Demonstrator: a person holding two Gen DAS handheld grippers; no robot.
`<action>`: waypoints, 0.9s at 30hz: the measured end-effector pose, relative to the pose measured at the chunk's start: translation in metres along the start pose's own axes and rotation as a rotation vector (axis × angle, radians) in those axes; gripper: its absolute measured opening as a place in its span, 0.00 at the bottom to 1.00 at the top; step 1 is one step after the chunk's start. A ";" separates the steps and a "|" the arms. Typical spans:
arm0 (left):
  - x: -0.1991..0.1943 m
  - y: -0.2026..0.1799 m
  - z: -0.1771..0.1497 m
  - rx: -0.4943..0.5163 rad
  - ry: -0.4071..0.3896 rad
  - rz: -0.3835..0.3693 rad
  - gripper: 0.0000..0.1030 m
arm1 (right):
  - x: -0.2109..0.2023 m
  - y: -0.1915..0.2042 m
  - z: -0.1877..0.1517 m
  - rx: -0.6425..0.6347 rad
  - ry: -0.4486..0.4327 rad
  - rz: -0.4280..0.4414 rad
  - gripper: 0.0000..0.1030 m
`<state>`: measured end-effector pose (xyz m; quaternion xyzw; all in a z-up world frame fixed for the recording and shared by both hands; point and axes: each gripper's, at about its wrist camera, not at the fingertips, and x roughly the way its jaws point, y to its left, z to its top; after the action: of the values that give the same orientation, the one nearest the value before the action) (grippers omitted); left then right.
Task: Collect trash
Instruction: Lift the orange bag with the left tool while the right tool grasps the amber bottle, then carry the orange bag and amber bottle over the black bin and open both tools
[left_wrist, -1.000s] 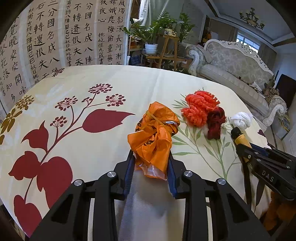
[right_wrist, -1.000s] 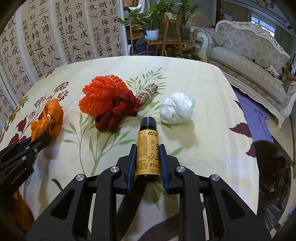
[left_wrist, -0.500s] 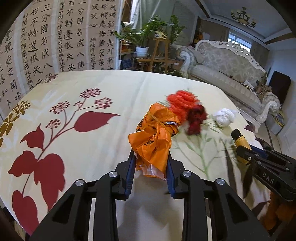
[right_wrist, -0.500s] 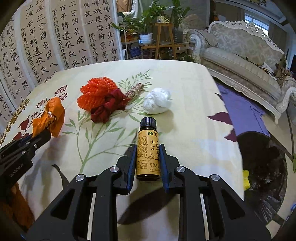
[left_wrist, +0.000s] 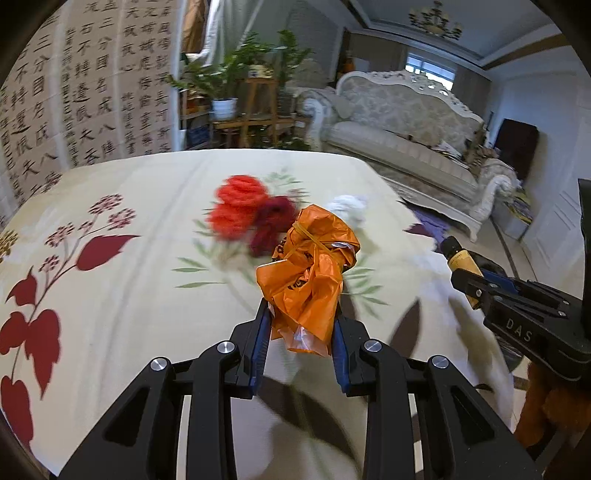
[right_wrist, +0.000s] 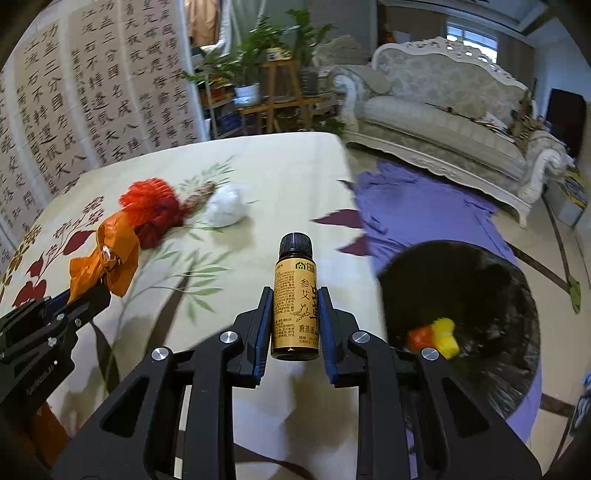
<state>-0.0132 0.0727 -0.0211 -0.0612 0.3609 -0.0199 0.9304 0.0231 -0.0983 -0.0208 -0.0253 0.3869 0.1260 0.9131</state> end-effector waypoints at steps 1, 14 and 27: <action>0.001 -0.007 0.001 0.010 0.001 -0.012 0.30 | -0.002 -0.007 -0.001 0.012 -0.004 -0.011 0.22; 0.015 -0.078 0.007 0.121 -0.011 -0.129 0.30 | -0.017 -0.074 -0.012 0.114 -0.033 -0.129 0.22; 0.043 -0.139 0.009 0.223 0.023 -0.200 0.30 | -0.014 -0.132 -0.024 0.202 -0.030 -0.196 0.23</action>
<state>0.0260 -0.0678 -0.0255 0.0073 0.3593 -0.1532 0.9205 0.0298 -0.2328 -0.0341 0.0311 0.3795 -0.0030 0.9247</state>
